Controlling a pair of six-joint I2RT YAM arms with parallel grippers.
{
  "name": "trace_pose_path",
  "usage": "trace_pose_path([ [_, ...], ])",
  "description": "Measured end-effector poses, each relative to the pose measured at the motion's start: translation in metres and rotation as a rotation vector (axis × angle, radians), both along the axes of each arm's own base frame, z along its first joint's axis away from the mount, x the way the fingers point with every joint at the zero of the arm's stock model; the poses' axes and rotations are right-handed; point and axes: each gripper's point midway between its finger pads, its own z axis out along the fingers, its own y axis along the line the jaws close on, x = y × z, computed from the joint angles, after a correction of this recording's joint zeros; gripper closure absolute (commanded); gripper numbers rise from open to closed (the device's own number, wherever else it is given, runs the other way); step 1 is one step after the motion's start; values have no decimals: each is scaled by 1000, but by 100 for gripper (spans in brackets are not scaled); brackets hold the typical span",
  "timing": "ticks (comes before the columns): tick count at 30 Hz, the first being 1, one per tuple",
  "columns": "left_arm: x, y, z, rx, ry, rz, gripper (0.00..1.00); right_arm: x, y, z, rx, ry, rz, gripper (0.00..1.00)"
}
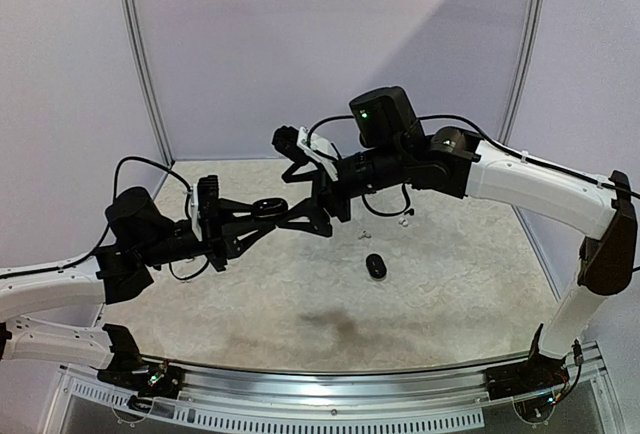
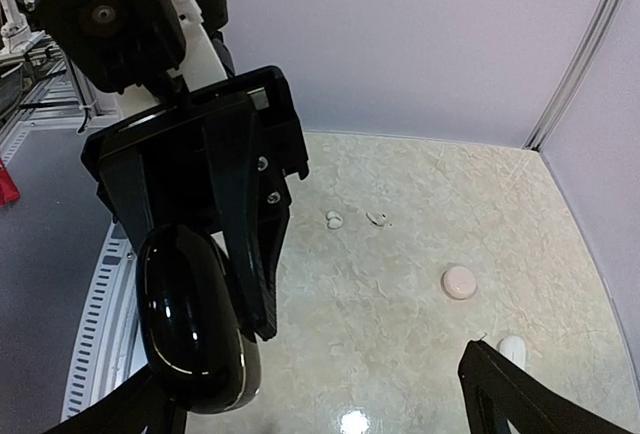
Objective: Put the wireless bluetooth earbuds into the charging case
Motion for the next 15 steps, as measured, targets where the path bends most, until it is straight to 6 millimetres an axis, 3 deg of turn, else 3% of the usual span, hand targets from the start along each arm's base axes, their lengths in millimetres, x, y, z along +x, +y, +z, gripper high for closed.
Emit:
trace_pose_path([
  [15, 1, -1, 5, 50, -171, 16, 100, -2, -2, 4, 16, 68, 10, 8],
])
